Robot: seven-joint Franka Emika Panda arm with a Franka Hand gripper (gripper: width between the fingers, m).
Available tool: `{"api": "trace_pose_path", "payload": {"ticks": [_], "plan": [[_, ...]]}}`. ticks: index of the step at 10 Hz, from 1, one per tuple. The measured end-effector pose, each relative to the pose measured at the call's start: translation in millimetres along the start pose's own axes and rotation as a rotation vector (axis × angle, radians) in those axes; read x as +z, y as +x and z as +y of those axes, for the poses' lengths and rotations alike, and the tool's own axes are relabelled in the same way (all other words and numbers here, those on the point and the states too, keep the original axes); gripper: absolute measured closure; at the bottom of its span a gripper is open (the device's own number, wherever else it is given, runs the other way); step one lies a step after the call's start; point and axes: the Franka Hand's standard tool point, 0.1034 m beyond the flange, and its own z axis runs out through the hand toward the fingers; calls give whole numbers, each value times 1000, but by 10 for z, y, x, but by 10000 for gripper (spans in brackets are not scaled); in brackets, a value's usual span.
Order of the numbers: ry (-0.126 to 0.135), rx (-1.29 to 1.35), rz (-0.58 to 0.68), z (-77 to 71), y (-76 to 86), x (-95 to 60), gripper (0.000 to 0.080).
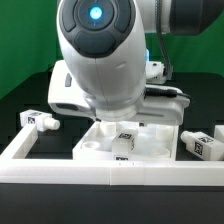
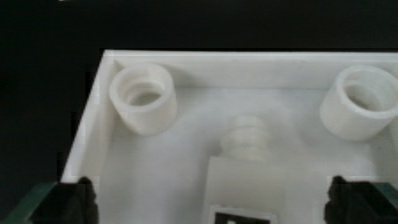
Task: Assemble one leg
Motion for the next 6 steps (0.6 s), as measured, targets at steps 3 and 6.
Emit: {"api": "trace_pose_path", "payload": {"ticks": [3,6], "plan": [[-3,4,47,-73,38,65,151],[-4,5,96,-93,230,154,151]]}}
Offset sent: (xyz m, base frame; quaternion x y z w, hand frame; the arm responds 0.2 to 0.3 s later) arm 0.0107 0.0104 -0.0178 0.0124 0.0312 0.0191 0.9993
